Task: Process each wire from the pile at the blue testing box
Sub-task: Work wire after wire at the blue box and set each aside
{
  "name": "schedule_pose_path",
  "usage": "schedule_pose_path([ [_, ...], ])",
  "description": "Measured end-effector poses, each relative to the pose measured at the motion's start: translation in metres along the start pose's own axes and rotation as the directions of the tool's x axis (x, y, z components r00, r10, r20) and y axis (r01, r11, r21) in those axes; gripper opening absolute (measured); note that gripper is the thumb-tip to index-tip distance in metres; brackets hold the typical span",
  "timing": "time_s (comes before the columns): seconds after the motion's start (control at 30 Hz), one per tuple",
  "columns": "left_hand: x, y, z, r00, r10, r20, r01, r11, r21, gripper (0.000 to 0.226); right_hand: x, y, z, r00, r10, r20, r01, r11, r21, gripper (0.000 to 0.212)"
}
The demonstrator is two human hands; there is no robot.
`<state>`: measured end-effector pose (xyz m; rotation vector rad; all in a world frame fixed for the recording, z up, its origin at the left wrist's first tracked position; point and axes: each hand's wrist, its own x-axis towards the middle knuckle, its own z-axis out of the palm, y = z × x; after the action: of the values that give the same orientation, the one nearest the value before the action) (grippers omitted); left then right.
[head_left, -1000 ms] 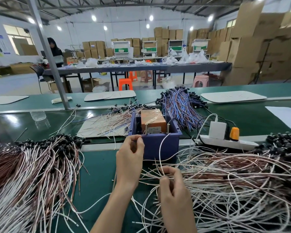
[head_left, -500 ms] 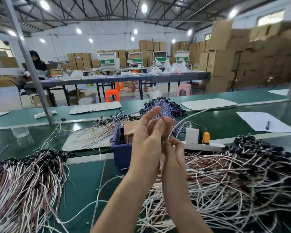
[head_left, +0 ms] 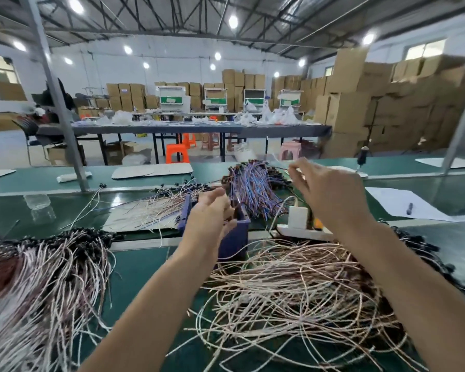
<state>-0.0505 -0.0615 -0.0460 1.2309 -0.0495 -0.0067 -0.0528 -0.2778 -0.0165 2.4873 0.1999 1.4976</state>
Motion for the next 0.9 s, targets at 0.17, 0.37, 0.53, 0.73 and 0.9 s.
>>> schedule_pose_path([
  [0.17,0.023,-0.012,-0.097,0.997,-0.055,0.052,-0.009,0.595,0.804,0.017,-0.039,-0.008,0.041,0.757,0.004,0.653,-0.052,0.997,0.055,0.048],
  [0.37,0.032,0.006,-0.233,0.986,0.036,-0.161,0.164,-0.116,0.98,0.026,-0.078,-0.069,0.05,0.837,0.049,0.544,-0.2,0.955,0.221,0.047],
  [0.53,0.023,0.012,-0.304,0.912,0.285,-0.295,0.369,-0.259,0.893,0.014,-0.087,-0.129,0.044,0.867,-0.092,0.489,-0.126,0.91,0.394,0.038],
  [0.73,0.022,0.004,-0.326,0.897,0.238,-0.374,0.418,-0.174,0.892,0.015,-0.088,-0.16,0.041,0.902,-0.121,0.414,-0.104,0.87,0.481,0.033],
  [0.9,0.028,0.0,-0.319,0.846,0.217,-0.486,0.518,-0.126,0.846,0.02,-0.091,-0.163,0.036,0.914,-0.122,0.387,-0.105,0.851,0.515,0.033],
])
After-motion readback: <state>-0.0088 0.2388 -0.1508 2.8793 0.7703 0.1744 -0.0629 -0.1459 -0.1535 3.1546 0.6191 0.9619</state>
